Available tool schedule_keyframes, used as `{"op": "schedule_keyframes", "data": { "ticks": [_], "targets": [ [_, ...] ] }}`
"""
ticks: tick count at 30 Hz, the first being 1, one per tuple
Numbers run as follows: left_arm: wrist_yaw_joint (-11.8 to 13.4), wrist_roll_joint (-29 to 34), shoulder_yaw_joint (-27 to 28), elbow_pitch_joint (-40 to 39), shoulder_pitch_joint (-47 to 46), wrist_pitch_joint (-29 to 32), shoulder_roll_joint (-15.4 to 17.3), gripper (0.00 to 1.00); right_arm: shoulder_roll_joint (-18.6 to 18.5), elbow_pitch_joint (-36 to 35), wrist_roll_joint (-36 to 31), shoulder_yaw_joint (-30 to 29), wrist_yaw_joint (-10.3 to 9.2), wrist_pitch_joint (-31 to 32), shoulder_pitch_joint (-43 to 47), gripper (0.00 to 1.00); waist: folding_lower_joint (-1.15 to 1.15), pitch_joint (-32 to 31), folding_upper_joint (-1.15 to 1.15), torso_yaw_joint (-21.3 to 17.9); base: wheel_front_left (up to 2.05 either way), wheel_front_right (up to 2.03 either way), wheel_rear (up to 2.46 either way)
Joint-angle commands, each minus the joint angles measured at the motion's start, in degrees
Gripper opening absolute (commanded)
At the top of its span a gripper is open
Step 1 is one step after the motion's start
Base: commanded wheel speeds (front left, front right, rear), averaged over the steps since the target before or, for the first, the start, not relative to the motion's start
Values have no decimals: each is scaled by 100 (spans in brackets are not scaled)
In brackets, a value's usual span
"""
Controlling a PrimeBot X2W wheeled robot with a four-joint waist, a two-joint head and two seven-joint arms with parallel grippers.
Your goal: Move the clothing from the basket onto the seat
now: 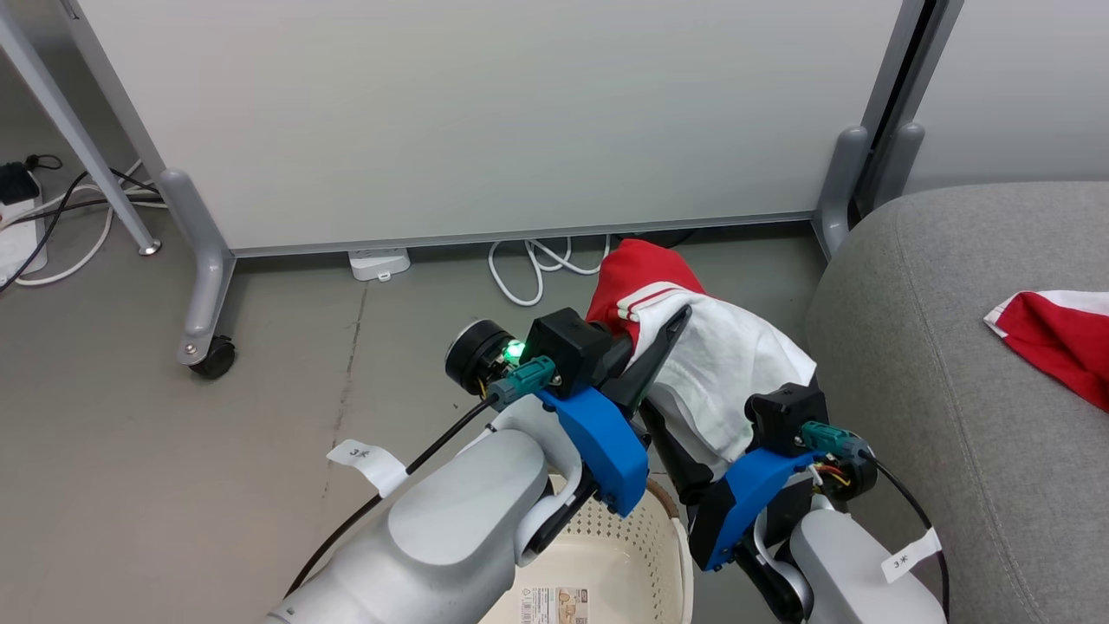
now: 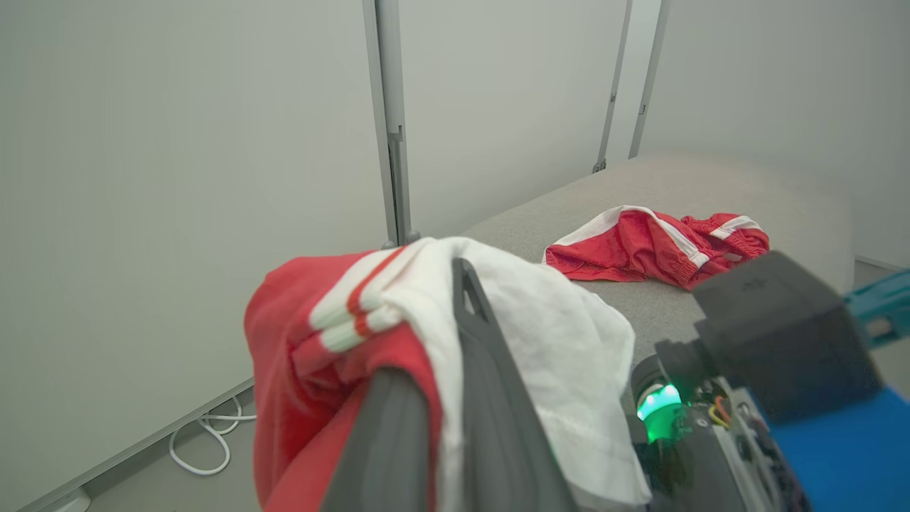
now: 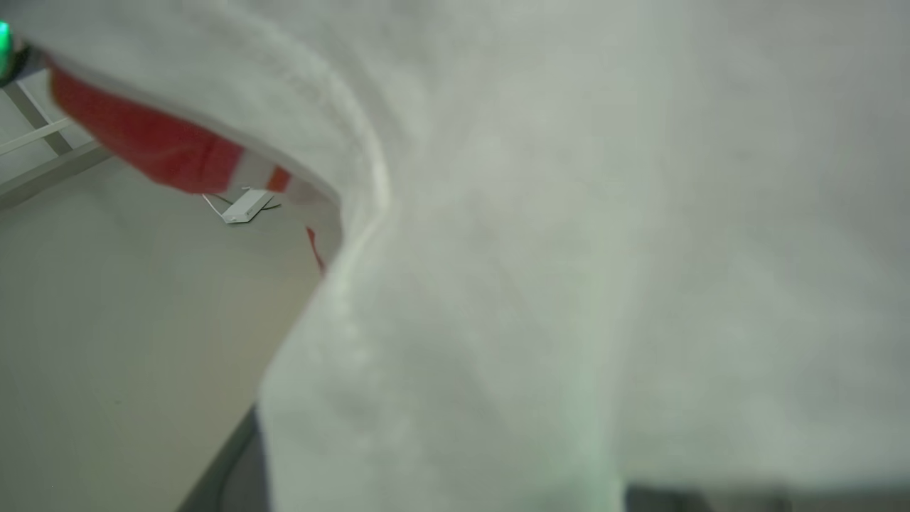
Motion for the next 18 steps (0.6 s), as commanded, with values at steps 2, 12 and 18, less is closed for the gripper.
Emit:
{"op": "schedule_keyframes", "data": {
  "ticks": [2,12,18],
  "targets": [
    [5,-25,-14,-17,-81,-28,-4,0,-1,107,52,45,3,-85,-132,100,0,2,0,5,0,0,0],
    [9,-25,-44,33,-102,-28,-4,0,-2,424,220,253,3,-247,-323,33,0,-3,0,-2,0,0,0],
    [-3,-44,-69,57,-91,-28,-3,0,-2,555,248,310,3,-336,-396,0,0,-10,0,-13,0,0,0]
  ]
}}
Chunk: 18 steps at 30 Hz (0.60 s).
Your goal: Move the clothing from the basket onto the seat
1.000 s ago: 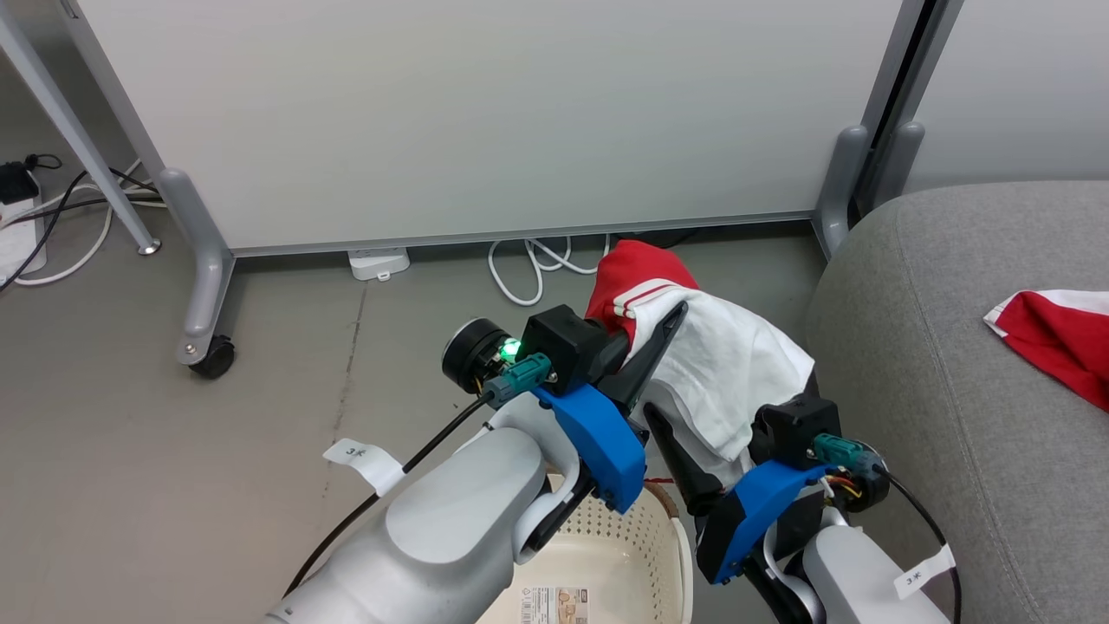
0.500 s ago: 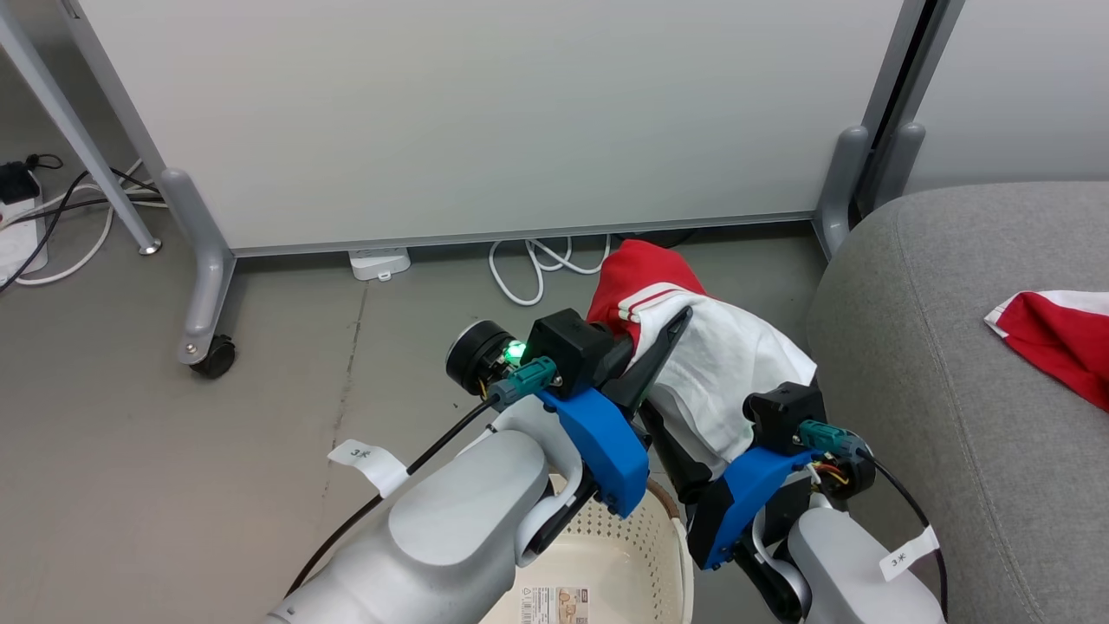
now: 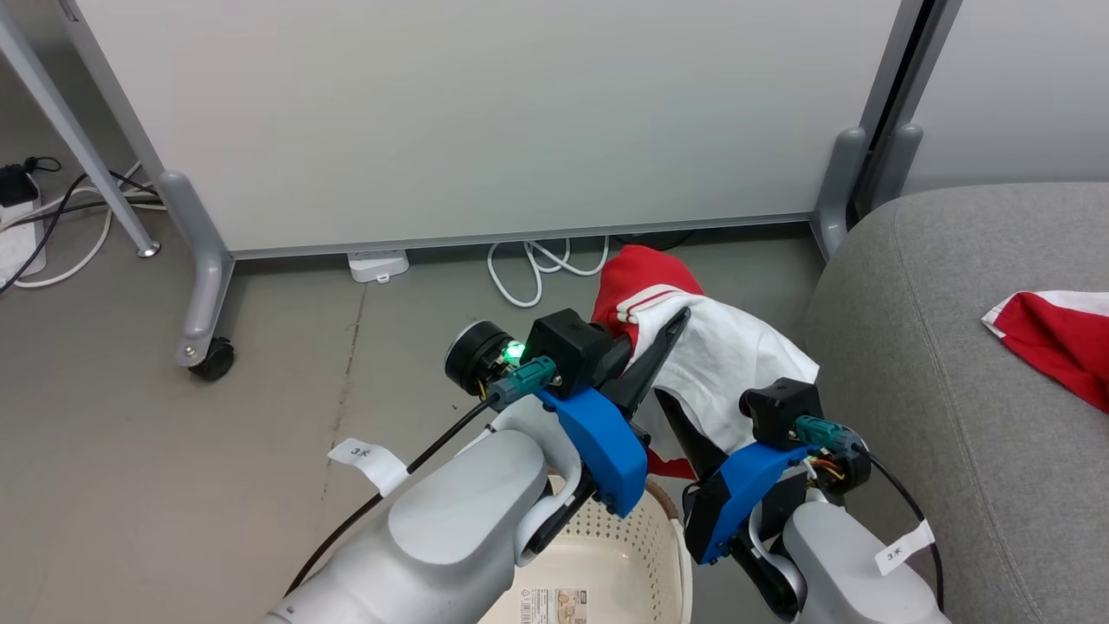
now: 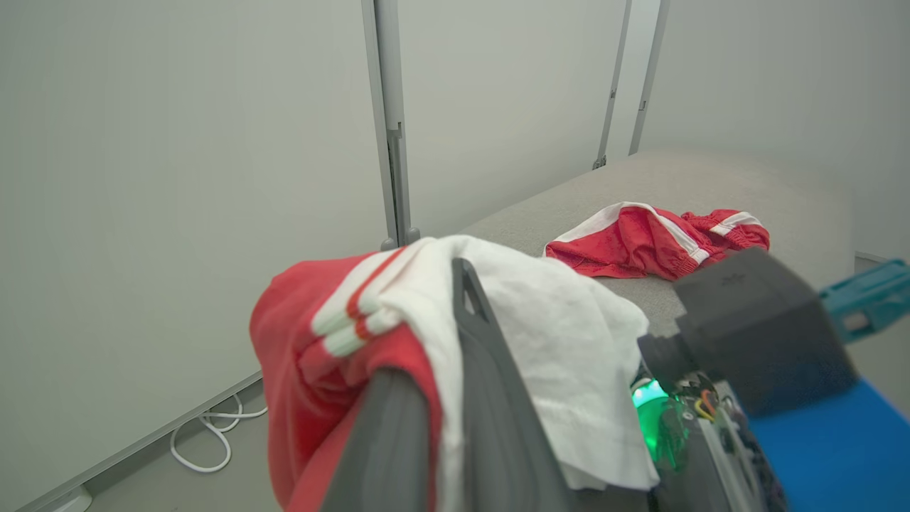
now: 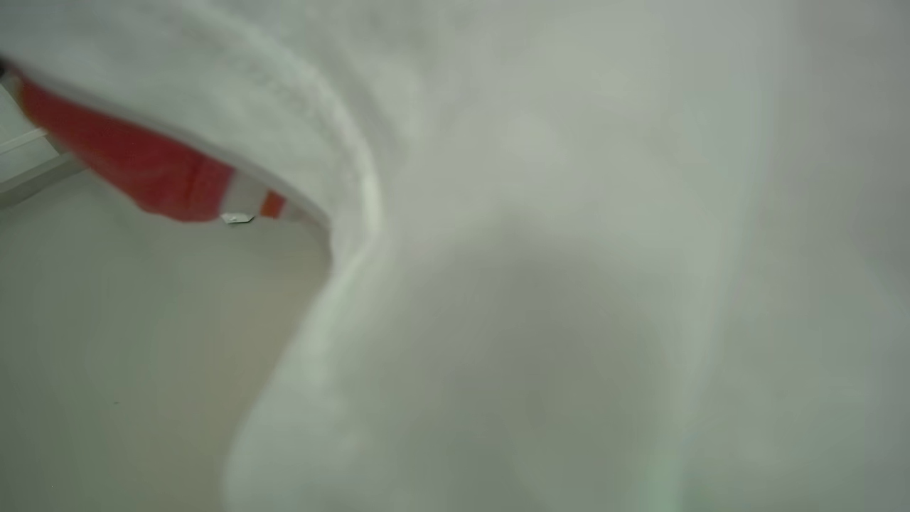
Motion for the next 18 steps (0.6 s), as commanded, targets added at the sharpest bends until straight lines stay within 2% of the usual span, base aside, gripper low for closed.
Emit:
{"op": "schedule_keyframes", "data": {
  "ticks": [1,16,17,18],
  "targets": [
    [-6,-8,-3,9,-68,-28,-2,0,-3,33,17,20,3,-40,-90,0,0,1,0,-4,0,0,0],
    [4,-34,-24,66,-67,-29,-2,0,-3,230,94,137,3,-140,-205,0,0,-3,0,-31,0,0,0],
    [8,-32,-25,64,-62,-29,-2,22,-3,241,102,143,3,-148,-209,0,0,-7,0,-32,0,0,0],
    [13,-28,-25,60,-59,-29,-2,35,-3,251,106,149,3,-156,-212,0,0,-10,0,-34,0,0,0]
  ]
}}
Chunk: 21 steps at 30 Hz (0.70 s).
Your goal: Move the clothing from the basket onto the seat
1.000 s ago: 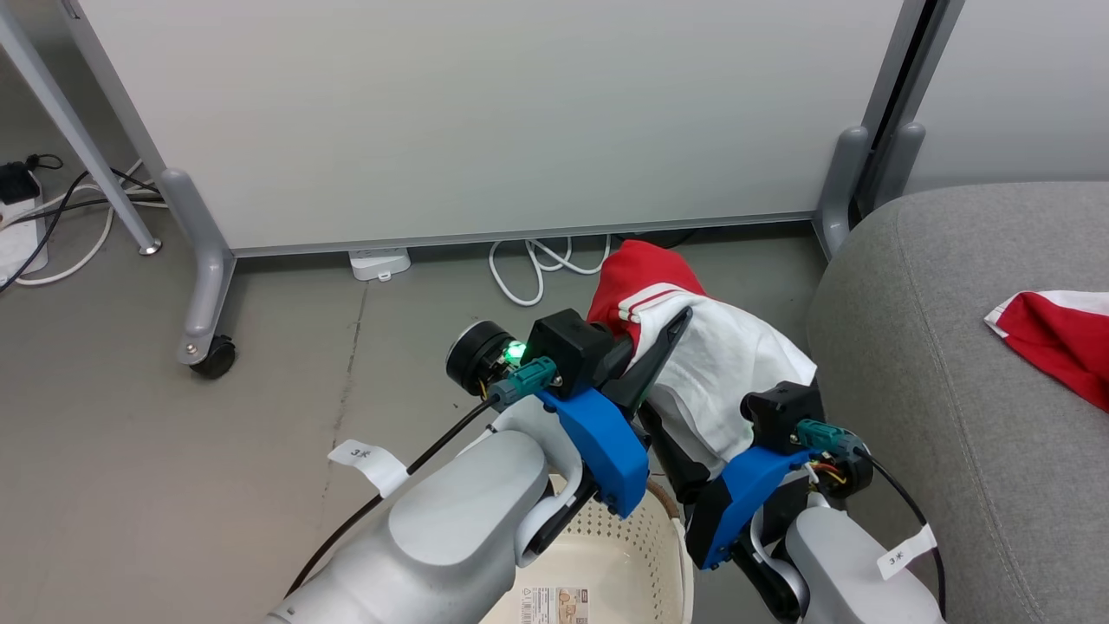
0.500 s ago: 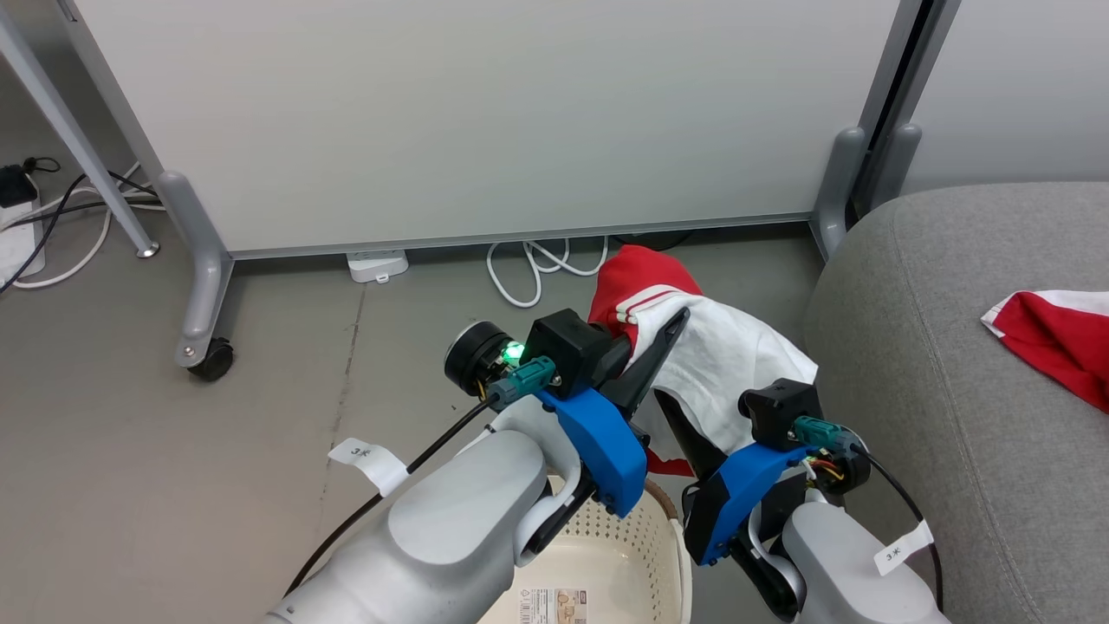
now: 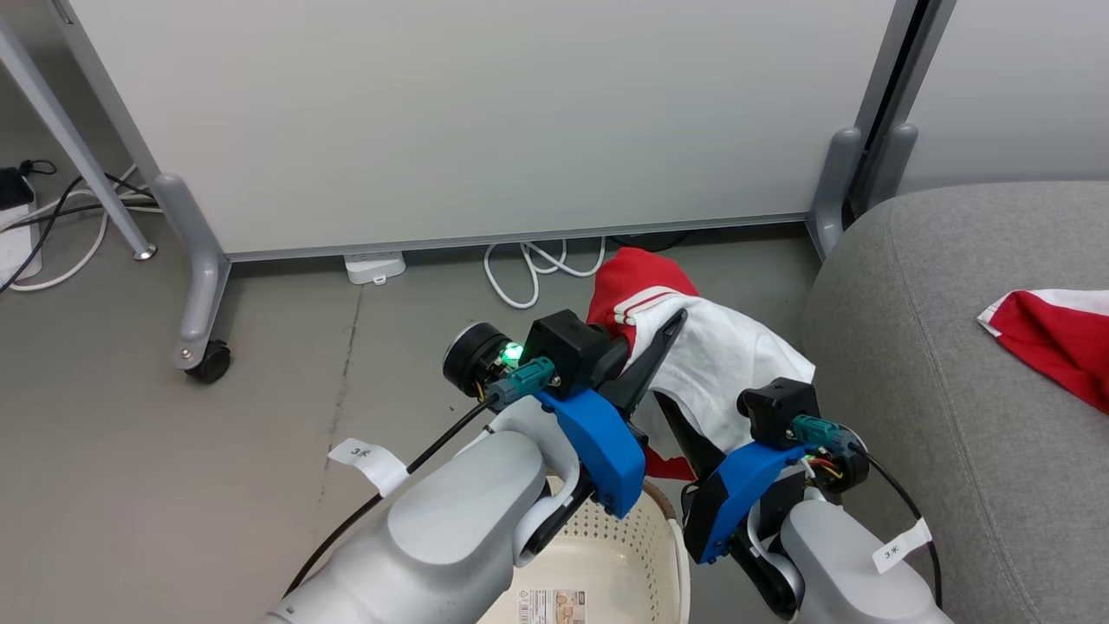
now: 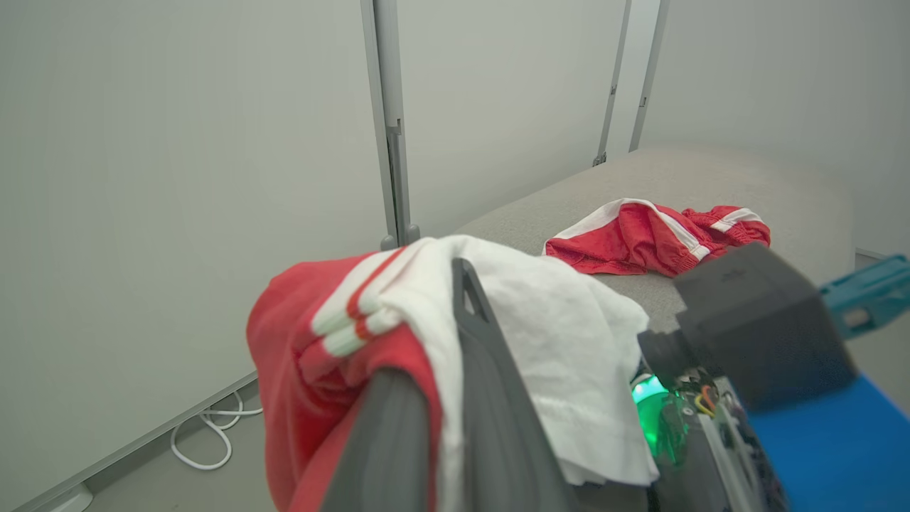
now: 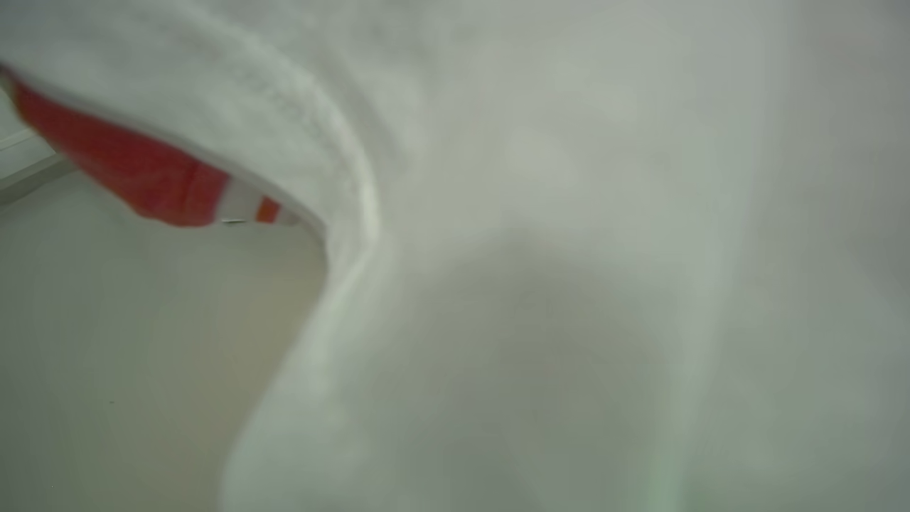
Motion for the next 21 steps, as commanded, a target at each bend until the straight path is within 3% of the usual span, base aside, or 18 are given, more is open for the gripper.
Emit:
{"op": "schedule_keyframes", "data": {
  "ticks": [1,2,5,6,21],
  "targets": [
    [14,-4,-2,1,-53,-29,-2,44,-3,31,25,12,3,-36,-90,0,0,-5,0,-2,0,0,0],
    [20,2,4,-5,-49,-29,-2,50,-3,36,26,16,3,-43,-93,0,0,-7,0,-5,0,0,0],
    [40,39,36,-18,-42,-29,-2,96,-3,56,51,32,3,-54,-95,0,0,-15,0,-11,0,0,0],
    [44,51,50,-21,-40,-29,-2,100,-2,64,58,37,3,-61,-97,0,0,-18,0,-12,0,0,0],
    [28,117,121,21,56,-28,-2,100,-2,150,97,63,3,-113,-137,0,0,-64,0,-27,0,0,0]
  ]
}}
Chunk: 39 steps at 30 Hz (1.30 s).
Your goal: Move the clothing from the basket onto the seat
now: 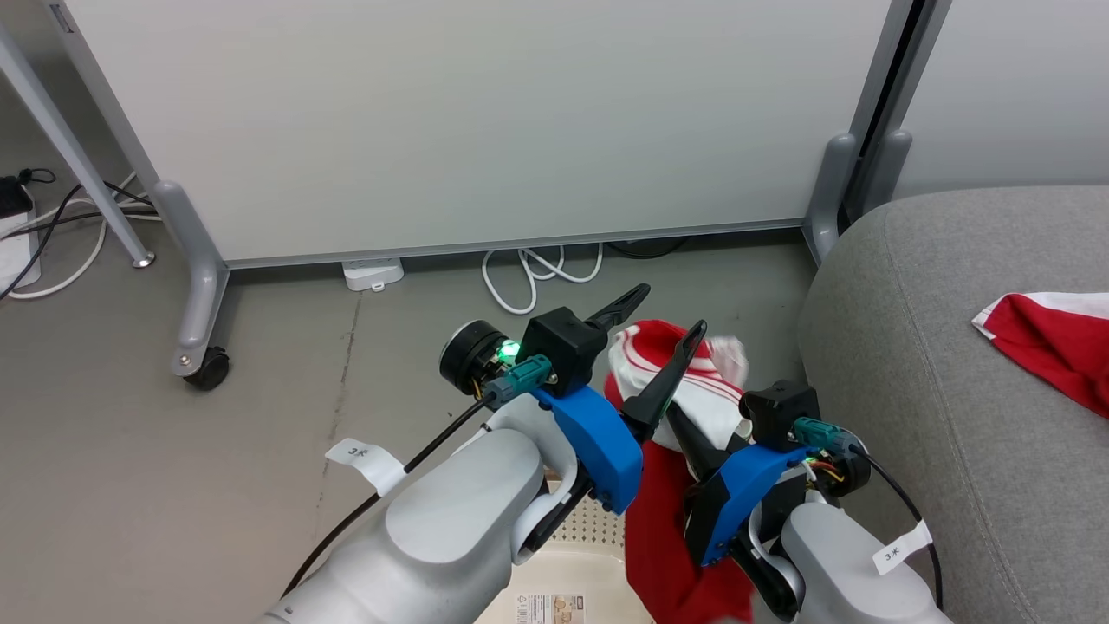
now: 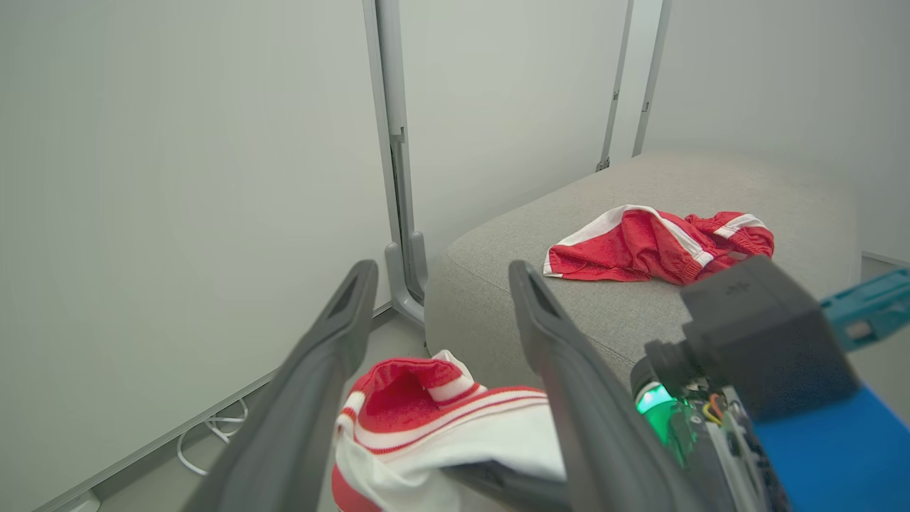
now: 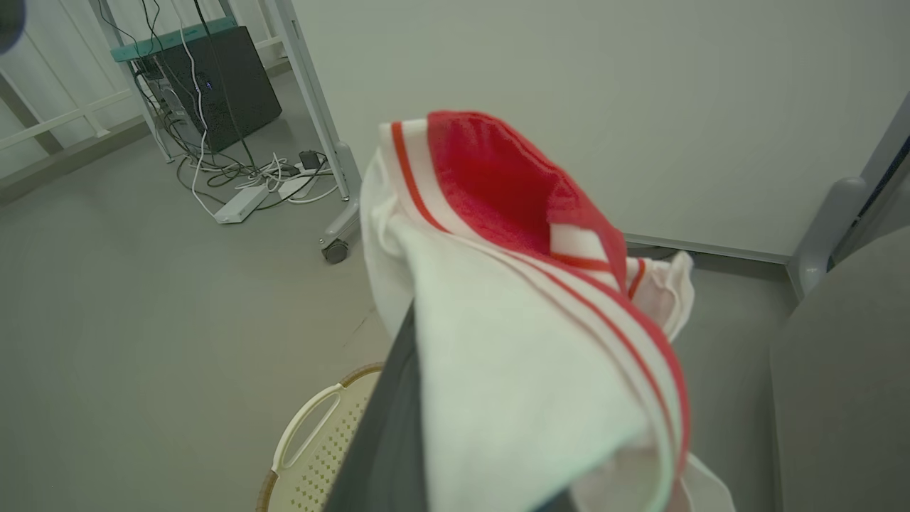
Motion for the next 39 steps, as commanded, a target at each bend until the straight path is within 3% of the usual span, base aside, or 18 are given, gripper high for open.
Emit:
{"op": "schedule_keyframes", "data": {
  "ticks": [1,19,39],
  "targets": [
    [-4,42,40,22,49,-27,-2,100,-1,17,20,7,3,-47,-106,0,0,-2,0,-2,0,0,0],
    [6,475,486,-230,492,-27,56,100,-1,71,-47,-159,3,-74,-44,0,0,-54,0,0,0,0,0],
    [-140,1740,2079,-1642,2565,-27,602,100,-1,-69,-178,-443,3,-94,210,0,0,-116,0,-6,0,0,0]
  ]
}}
